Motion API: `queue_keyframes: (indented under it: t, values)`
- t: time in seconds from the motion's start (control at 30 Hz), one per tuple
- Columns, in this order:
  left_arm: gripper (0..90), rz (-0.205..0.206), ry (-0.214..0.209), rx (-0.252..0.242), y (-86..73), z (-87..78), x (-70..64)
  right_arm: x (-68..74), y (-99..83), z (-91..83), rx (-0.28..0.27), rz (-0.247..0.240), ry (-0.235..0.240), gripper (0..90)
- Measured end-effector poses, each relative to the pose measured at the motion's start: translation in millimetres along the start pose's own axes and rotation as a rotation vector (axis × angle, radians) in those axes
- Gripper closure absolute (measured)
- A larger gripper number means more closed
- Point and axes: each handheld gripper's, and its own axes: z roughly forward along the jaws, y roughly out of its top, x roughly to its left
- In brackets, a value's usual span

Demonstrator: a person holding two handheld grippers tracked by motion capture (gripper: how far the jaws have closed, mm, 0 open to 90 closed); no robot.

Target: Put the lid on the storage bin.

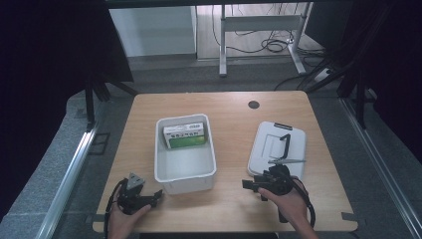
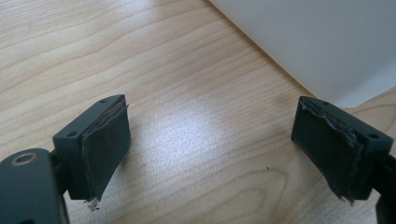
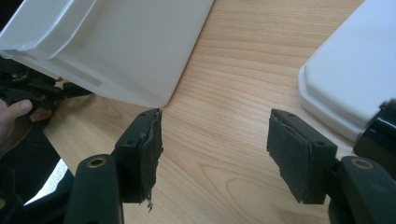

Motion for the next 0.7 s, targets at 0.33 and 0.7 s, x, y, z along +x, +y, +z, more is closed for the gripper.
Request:
queue_keyframes:
  t: [0.33, 0.7]
  values:
    - [12.2, -0.006, 0.006, 0.0, -0.4, -0.5, -1.3, -1.0, -2.1, 0.8, 0.004, -0.002, -0.006, 35.8]
    - [12.5, -0.006, 0.005, -0.002, -1.8, -1.8, -2.4, -0.9, -0.1, 9.8, 0.04, -0.022, -0.017, 35.9]
